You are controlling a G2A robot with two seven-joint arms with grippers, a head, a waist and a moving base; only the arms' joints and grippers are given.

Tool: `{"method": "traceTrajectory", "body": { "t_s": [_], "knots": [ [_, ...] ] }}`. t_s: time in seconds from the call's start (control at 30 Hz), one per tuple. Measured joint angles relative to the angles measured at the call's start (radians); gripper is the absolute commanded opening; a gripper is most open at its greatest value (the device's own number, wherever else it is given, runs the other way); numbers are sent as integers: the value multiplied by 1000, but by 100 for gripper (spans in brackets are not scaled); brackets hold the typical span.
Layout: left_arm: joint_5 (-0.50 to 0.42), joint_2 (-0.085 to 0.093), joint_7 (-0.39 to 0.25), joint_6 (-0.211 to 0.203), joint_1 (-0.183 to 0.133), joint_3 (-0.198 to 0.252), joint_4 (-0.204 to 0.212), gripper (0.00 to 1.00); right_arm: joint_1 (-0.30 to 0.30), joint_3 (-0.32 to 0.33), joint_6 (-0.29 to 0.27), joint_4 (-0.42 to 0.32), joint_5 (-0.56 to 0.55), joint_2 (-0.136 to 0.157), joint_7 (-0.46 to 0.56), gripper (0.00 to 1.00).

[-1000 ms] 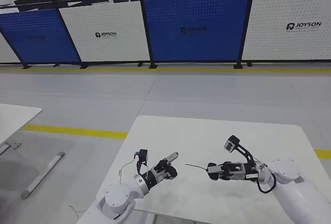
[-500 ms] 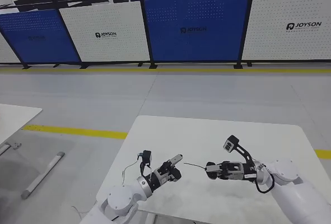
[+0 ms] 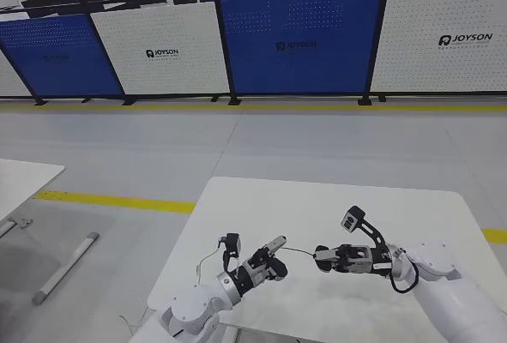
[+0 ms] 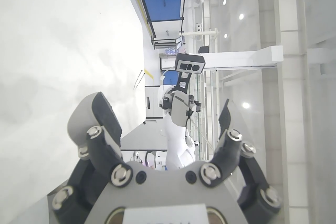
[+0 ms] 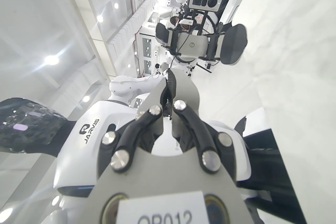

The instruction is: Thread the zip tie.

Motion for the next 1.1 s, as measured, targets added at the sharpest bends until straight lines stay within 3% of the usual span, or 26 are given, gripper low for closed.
{"method": "traceTrajectory", "body": {
  "t_s": [0.17, 0.27, 0.43, 0.7, 0.87, 0.9, 0.93, 0.97, 1.1],
  "knots": [
    [14, -8, 56, -42, -19, 24, 10, 100, 0, 0, 0, 0, 0, 0, 0, 0],
    [15, -8, 57, -42, -19, 24, 11, 100, -4, -1, 5, -3, -7, 0, -8, 0],
    [14, -8, 56, -42, -19, 24, 11, 100, -13, -17, 70, -27, -58, -7, -92, 0],
    [15, -8, 57, -41, -20, 26, 11, 100, -10, -20, 69, -21, -54, -12, -90, 0],
    [19, -13, 72, -33, -39, 43, 25, 100, -10, -20, 69, -21, -54, -12, -90, 0],
    [17, -14, 78, -34, -43, 46, 28, 98, -10, -20, 69, -21, -54, -12, -90, 0],
    [17, -16, 87, -36, -49, 49, 34, 58, -10, -20, 69, -21, -54, -12, -90, 0],
    [17, -17, 92, -37, -54, 51, 39, 48, -10, -20, 69, -21, -55, -12, -90, 0],
    [30, -19, 102, -42, -63, 56, 51, 39, -10, -20, 69, -21, -55, -12, -90, 0]
  ]
}}
